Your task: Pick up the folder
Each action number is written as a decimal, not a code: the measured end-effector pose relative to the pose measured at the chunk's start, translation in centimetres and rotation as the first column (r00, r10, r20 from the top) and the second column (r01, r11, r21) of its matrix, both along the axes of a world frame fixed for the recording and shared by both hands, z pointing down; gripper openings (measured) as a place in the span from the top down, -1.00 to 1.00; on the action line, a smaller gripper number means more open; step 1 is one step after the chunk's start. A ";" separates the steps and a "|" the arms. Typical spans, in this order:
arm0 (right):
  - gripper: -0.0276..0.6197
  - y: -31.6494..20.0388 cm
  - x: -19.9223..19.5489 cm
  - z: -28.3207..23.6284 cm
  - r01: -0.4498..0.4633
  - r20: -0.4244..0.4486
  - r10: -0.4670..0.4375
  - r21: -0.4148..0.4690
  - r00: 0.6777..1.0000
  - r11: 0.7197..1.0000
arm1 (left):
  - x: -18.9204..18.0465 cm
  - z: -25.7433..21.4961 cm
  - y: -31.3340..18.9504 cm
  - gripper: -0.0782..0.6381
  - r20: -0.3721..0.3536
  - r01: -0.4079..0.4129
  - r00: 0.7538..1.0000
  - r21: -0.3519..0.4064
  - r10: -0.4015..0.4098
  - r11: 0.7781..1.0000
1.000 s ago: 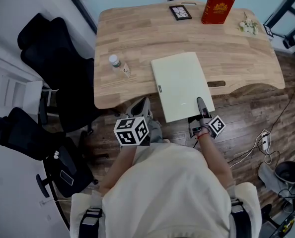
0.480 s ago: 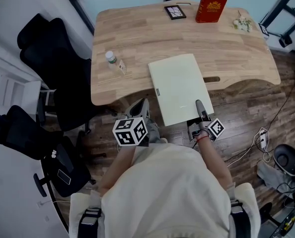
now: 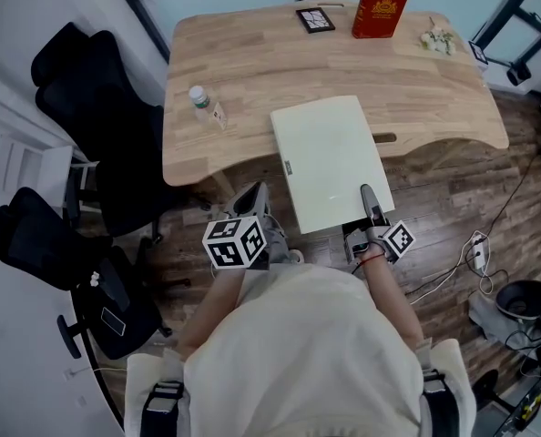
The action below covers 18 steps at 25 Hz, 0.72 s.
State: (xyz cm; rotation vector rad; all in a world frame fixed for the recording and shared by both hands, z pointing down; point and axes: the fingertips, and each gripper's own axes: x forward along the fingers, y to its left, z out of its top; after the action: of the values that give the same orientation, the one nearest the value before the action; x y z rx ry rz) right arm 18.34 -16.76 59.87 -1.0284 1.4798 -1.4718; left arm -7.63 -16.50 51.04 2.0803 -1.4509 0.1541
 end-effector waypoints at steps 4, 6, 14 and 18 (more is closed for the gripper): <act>0.05 0.9 0.5 -1.2 -0.018 0.014 0.018 0.009 1.000 1.000 | 0.1 0.1 0.8 0.73 -0.003 0.002 1.000 0.002 -0.002 1.000; 0.05 1.3 0.7 -1.7 -0.024 0.013 0.024 0.014 1.000 1.000 | 0.1 0.1 1.3 0.73 -0.004 0.001 1.000 0.004 -0.001 1.000; 0.05 2.8 1.2 -3.7 -0.043 0.018 0.042 0.031 0.999 0.999 | 0.4 0.1 2.2 0.73 -0.007 -0.013 1.000 0.009 0.013 1.000; 0.05 3.4 0.8 -5.1 -0.045 0.028 0.044 0.048 0.999 0.998 | 0.4 0.1 2.4 0.73 -0.013 -0.017 1.000 0.013 0.017 1.000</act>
State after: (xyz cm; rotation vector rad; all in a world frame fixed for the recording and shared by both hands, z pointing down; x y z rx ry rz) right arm 19.16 -13.39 54.73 -1.0024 1.4576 -1.4067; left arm -7.23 -14.09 51.12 2.1008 -1.4307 0.1377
